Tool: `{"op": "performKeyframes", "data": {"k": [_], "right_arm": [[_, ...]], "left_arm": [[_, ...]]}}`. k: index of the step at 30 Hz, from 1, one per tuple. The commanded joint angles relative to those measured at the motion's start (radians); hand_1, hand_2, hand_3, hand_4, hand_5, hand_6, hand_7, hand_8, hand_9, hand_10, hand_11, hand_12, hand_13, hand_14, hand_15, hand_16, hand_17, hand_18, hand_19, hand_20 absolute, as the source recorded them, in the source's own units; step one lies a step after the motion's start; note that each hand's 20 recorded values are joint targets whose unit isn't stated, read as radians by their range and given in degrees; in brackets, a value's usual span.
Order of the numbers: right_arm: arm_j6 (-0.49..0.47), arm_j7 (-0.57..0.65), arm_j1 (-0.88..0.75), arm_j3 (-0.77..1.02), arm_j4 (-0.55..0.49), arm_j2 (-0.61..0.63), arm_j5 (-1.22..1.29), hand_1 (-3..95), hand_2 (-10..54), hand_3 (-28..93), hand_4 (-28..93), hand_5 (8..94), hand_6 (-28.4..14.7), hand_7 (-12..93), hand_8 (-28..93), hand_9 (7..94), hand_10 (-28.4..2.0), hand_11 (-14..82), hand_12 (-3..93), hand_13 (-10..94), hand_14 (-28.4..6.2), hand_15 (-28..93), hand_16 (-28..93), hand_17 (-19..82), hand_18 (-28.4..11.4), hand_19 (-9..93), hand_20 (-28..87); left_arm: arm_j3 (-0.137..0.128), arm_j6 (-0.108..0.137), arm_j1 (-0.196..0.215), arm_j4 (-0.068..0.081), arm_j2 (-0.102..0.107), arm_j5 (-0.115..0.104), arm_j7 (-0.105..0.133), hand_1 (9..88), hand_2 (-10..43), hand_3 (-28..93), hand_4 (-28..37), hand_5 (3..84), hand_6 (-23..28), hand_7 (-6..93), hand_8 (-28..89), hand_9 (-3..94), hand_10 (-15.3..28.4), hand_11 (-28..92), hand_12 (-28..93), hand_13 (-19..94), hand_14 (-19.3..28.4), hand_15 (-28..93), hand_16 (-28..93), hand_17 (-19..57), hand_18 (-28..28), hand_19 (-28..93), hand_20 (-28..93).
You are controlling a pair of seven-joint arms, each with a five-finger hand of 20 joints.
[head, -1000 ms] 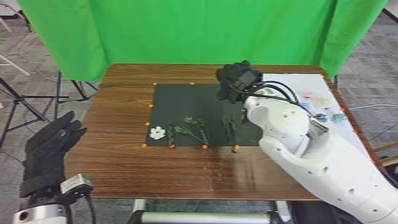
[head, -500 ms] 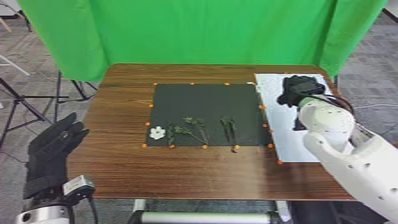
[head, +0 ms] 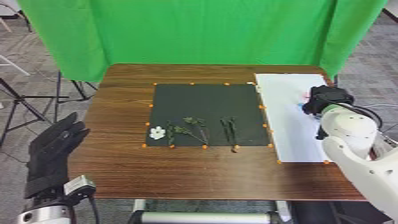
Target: Arrange flowers
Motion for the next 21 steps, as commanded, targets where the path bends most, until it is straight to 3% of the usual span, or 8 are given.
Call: {"op": "performKeyframes", "data": {"k": [1, 14, 20, 21], "right_arm": [[-0.022, 0.03, -0.033, 0.013, 0.004, 0.01, 0.016, 31.8, -4.5, 85, -25, 52.7, -10.5, 15, -9, 51.6, -22.0, 21.0, 17.8, 58, -12.8, 76, 13, 27, -22.4, 87, -3], [-0.009, 0.078, -0.007, -0.011, 0.055, 0.042, 0.044, 32.5, -5.0, 85, -25, 53.1, -10.5, 16, -9, 52.1, -21.7, 21.5, 17.7, 59, -12.4, 76, 14, 28, -22.4, 88, -3], [0.007, 0.085, -0.007, -0.03, 0.068, 0.048, 0.045, 34.0, -5.4, 85, -25, 54.5, -10.1, 16, -9, 54.2, -21.0, 22.3, 17.8, 60, -12.0, 77, 14, 29, -22.4, 88, -3], [0.01, 0.086, -0.007, -0.034, 0.07, 0.049, 0.044, 34.5, -5.6, 85, -25, 54.8, -10.0, 16, -9, 55.3, -20.5, 22.8, 17.9, 61, -11.8, 77, 14, 29, -22.4, 89, -3]], "left_arm": [[0.002, -0.003, 0.001, 0.001, -0.005, 0.005, 0.0, 25.9, 5.9, 84, -19.0, 40.3, 10.6, 15.8, -11, 34.4, 19.9, 36, 6, 23, 26.6, 63, -17, -9.2, 21.0, 59, 2], [0.007, -0.01, -0.006, 0.005, -0.015, 0.011, -0.003, 25.9, 6.0, 84, -19.1, 40.3, 10.6, 15.8, -11, 34.4, 20.0, 36, 6, 23, 26.6, 63, -17, -9.2, 21.0, 59, 2], [0.011, -0.011, -0.011, 0.006, -0.014, 0.011, -0.004, 26.0, 6.0, 84, -19.1, 40.3, 10.6, 15.9, -11, 34.5, 20.0, 36, 6, 23, 26.6, 63, -17, -9.2, 21.1, 59, 2], [0.014, -0.005, -0.011, 0.007, -0.005, 0.002, 0.001, 25.9, 6.0, 84, -19.1, 40.3, 10.6, 15.9, -11, 34.4, 19.9, 36, 6, 23, 26.6, 63, -17, -9.2, 21.1, 59, 2]]}}
